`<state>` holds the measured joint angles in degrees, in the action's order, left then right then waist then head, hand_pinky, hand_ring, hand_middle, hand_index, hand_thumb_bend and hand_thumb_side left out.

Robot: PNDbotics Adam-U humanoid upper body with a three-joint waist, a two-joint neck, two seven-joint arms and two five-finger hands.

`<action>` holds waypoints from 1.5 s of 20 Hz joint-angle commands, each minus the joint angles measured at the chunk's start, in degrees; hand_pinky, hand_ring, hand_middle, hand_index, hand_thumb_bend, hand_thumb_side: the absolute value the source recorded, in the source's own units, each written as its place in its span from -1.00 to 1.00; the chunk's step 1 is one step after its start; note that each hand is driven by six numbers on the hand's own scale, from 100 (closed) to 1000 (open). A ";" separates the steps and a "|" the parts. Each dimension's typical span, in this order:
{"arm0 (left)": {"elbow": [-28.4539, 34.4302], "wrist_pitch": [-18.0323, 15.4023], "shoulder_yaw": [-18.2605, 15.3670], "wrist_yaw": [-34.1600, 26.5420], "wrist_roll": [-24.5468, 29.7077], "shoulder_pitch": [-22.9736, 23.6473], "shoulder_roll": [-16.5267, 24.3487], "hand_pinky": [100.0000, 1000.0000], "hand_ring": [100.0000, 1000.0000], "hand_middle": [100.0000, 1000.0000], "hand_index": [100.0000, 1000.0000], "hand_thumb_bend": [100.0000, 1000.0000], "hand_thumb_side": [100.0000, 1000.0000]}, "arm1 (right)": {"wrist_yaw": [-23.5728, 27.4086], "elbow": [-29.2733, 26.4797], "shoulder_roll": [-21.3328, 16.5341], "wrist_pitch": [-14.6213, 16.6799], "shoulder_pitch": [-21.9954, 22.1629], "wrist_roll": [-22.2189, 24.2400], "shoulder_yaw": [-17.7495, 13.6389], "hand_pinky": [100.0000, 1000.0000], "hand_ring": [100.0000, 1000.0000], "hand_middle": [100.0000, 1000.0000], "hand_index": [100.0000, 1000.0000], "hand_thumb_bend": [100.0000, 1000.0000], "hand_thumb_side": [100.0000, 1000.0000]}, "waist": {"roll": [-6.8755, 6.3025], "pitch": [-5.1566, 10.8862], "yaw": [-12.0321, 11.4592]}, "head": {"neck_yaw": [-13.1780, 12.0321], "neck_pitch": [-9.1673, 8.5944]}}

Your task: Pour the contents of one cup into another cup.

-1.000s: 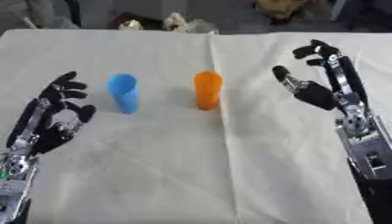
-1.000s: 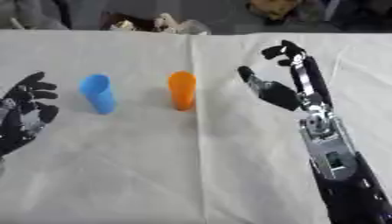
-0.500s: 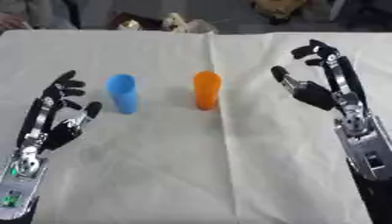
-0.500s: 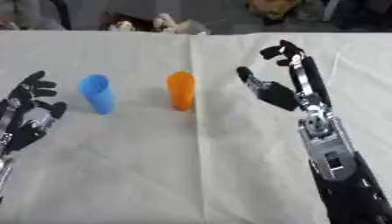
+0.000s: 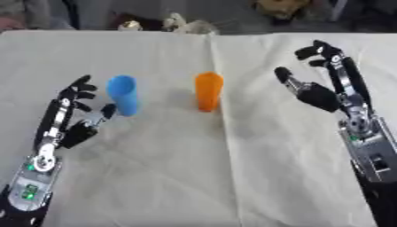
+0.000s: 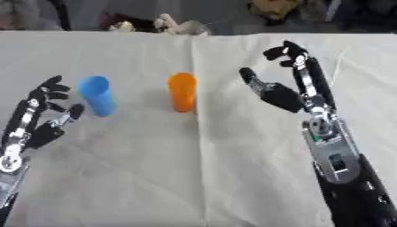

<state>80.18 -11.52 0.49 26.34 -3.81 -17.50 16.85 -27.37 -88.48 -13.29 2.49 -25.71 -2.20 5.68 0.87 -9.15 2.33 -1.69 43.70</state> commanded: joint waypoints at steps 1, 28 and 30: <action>-1.07 -0.05 0.35 1.65 -1.22 -1.70 0.64 0.11 0.45 0.44 0.91 0.12 0.34 | -0.14 -0.81 -0.33 0.22 -0.90 0.06 -0.15 0.51 0.97 0.20 0.40 -0.08 0.05 | -0.09 0.70 0.07 | -0.20 -0.26; -10.58 1.12 1.73 5.70 -3.32 -10.28 0.15 0.11 0.38 0.35 0.89 0.07 0.42 | 0.03 -0.57 0.02 0.43 -1.10 0.32 0.11 0.51 0.97 0.20 0.40 -0.09 0.07 | 0.04 0.33 1.62 | -0.79 -0.44; -10.91 1.16 1.91 6.04 -3.21 -10.62 0.19 0.11 0.38 0.34 0.89 0.08 0.43 | 0.03 -0.55 0.03 0.42 -1.11 0.33 0.11 0.51 0.97 0.20 0.40 -0.11 0.08 | 0.04 0.32 1.71 | -0.84 -0.45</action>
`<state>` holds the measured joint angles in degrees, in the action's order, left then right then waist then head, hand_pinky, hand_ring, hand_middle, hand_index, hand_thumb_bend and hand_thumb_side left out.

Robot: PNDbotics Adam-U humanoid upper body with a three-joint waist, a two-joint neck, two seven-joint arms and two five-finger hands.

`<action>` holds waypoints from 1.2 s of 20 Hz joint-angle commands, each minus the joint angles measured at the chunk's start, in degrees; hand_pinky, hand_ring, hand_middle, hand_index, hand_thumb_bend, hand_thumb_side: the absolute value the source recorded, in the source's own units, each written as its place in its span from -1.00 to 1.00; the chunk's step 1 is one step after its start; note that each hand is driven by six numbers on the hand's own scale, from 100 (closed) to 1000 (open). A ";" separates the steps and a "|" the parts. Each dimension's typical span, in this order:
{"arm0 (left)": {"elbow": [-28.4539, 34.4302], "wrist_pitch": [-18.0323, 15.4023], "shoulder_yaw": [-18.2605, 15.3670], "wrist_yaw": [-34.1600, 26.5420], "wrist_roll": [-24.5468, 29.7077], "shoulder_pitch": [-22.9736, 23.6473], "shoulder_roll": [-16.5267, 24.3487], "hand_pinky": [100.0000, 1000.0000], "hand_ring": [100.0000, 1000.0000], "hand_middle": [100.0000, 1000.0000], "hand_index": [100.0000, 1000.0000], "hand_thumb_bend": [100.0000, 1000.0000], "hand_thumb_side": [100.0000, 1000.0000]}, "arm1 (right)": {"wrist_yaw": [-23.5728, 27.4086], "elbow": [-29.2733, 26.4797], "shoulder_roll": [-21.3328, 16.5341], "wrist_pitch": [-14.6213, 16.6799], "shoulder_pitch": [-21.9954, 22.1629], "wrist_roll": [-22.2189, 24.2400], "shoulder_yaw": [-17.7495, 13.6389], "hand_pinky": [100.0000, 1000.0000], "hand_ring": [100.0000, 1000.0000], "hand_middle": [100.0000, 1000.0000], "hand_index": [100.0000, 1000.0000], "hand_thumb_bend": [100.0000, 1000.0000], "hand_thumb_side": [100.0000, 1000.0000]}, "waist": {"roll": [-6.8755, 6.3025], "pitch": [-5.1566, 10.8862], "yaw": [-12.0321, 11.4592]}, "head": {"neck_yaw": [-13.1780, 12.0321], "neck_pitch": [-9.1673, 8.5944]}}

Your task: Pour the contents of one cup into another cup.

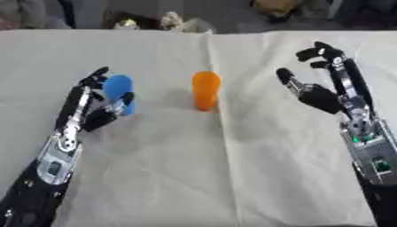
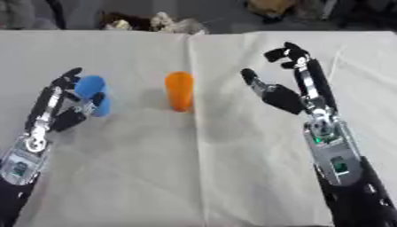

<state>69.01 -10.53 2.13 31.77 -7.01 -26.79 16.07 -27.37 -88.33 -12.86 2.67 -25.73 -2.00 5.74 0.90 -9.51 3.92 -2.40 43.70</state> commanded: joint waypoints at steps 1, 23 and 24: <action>0.13 0.18 0.37 0.77 0.06 -1.51 0.99 0.11 0.38 0.34 0.89 0.08 0.43 | 0.01 -0.68 -0.39 0.23 -1.09 0.13 0.05 0.51 0.97 0.20 0.40 -0.11 0.08 | 0.02 0.69 0.17 | -0.15 -0.46; -1.38 2.28 1.29 1.30 -2.55 -2.13 1.40 0.08 0.36 0.31 0.88 0.05 0.51 | -0.11 -0.48 -0.24 0.41 -1.07 0.23 0.17 0.51 0.97 0.20 0.40 -0.12 0.09 | -0.24 0.79 0.42 | -0.18 -0.51; -1.58 2.29 1.42 1.42 -2.35 -2.19 1.41 0.08 0.36 0.31 0.88 0.04 0.52 | -0.11 -0.46 -0.23 0.42 -1.08 0.26 0.18 0.52 0.97 0.20 0.40 -0.12 0.09 | -0.22 0.78 0.41 | -0.19 -0.49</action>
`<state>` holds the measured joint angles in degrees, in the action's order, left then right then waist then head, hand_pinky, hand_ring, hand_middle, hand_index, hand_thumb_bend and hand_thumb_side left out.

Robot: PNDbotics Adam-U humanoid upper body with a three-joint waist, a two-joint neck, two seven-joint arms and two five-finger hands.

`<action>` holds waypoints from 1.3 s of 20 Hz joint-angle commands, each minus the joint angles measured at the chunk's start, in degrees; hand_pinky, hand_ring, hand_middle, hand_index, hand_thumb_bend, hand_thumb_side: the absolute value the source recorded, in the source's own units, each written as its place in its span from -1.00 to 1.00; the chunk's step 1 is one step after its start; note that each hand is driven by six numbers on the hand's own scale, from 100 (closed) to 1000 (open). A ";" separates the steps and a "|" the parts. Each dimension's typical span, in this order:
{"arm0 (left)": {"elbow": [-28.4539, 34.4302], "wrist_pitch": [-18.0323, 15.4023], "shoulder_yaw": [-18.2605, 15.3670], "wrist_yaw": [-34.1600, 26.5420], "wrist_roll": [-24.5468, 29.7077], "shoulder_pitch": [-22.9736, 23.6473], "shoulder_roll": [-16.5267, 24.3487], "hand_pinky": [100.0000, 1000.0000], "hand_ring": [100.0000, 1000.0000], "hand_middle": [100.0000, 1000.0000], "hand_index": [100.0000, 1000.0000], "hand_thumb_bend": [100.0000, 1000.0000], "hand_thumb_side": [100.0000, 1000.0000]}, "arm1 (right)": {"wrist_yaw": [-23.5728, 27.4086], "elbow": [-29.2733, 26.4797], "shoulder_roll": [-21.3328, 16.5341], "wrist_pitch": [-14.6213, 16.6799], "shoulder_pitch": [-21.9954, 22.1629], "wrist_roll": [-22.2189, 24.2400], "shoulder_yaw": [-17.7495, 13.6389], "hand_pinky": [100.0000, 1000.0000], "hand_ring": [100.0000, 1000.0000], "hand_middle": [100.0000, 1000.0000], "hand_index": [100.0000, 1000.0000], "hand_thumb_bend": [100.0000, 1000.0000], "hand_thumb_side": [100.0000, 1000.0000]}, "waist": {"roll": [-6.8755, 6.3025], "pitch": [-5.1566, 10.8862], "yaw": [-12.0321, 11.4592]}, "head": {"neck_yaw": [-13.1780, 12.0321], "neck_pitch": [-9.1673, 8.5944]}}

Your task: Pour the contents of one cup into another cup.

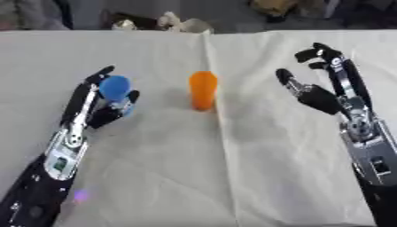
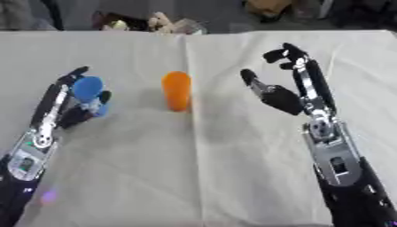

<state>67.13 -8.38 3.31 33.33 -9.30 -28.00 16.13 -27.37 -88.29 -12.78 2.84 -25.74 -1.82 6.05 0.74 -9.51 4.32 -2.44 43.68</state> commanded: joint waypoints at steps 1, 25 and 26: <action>0.13 0.14 0.31 -0.02 0.11 -1.02 1.36 0.08 0.36 0.31 0.88 0.03 0.52 | -0.11 -0.49 -0.31 0.25 -1.08 0.09 -0.12 0.52 0.97 0.20 0.40 -0.12 0.09 | -0.05 0.78 0.01 | -0.15 -0.47; -4.49 -1.72 1.50 0.81 2.26 -2.56 1.65 -0.02 0.26 0.20 0.88 -0.52 0.42 | 0.09 -0.22 -0.22 0.29 -1.29 0.01 -0.15 0.51 0.96 0.19 0.39 -0.17 0.13 | 0.15 0.37 0.82 | -0.14 -0.65; -4.53 -1.78 1.57 0.85 2.63 -2.53 1.65 -0.04 0.24 0.18 0.88 -0.57 0.41 | 0.09 -0.23 -0.21 0.30 -1.30 -0.03 -0.16 0.51 0.96 0.19 0.39 -0.17 0.14 | 0.12 0.37 0.85 | -0.13 -0.65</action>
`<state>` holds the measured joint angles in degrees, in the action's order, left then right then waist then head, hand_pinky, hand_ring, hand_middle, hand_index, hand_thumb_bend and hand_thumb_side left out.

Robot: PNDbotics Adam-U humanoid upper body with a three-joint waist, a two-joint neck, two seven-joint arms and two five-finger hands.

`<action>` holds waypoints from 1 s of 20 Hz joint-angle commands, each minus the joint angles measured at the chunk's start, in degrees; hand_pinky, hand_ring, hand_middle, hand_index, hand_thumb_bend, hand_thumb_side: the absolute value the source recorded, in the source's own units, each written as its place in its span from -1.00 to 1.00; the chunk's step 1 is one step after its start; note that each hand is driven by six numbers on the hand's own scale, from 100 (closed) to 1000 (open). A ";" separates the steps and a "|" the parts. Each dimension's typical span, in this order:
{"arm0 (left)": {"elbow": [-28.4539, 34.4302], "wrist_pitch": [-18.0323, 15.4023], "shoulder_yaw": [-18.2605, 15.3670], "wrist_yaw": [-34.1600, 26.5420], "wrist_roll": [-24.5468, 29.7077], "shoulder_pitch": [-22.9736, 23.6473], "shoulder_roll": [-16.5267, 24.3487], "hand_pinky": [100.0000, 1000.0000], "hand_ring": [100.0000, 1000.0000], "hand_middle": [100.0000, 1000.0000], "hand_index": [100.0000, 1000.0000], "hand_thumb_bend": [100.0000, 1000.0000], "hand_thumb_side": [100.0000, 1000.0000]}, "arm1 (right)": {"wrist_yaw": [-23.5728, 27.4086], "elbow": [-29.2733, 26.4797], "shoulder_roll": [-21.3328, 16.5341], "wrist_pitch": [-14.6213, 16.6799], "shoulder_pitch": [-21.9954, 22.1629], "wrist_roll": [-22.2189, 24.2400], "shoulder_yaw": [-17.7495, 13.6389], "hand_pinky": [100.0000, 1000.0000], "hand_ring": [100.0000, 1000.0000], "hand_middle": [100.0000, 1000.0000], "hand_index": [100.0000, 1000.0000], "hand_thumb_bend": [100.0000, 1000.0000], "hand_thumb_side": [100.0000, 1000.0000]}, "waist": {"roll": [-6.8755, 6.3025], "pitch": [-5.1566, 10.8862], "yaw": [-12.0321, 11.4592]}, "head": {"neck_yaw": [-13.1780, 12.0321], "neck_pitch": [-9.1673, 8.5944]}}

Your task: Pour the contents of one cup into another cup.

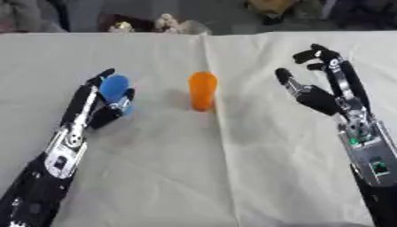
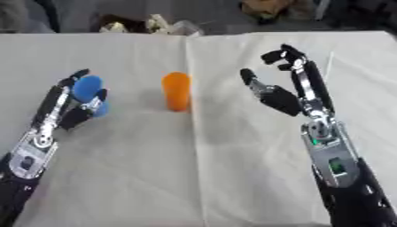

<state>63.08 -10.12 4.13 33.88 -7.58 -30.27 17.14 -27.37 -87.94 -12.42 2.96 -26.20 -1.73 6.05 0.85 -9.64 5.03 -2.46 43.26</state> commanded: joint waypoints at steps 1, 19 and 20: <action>-0.49 -0.09 0.77 0.32 1.28 -0.24 0.65 -0.06 0.21 0.15 0.87 -0.62 0.41 | 0.07 -0.58 -0.56 0.19 -0.86 -0.16 -0.17 0.51 0.96 0.19 0.39 -0.17 0.14 | -0.01 0.50 0.16 | -0.09 -0.23; 1.85 0.40 0.46 -4.85 8.27 0.92 0.50 -0.86 -0.55 -0.48 0.83 -1.00 -0.33 | -0.07 -0.44 -0.34 0.08 -0.87 -0.71 -0.45 0.50 0.95 0.19 0.39 -0.25 0.16 | 0.03 0.86 0.09 | 0.05 -0.47; 2.14 0.03 0.34 -5.96 7.95 0.93 0.46 -0.91 -0.59 -0.52 0.82 -1.00 -0.40 | -0.06 -0.44 -0.32 0.07 -0.87 -0.80 -0.47 0.50 0.95 0.19 0.39 -0.26 0.17 | 0.04 0.89 0.08 | 0.06 -0.48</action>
<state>65.24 -10.10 4.18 28.69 0.39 -29.55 17.57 -27.37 -87.92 -12.32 2.98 -26.20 -2.19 6.03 0.84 -9.43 5.11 -2.43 43.22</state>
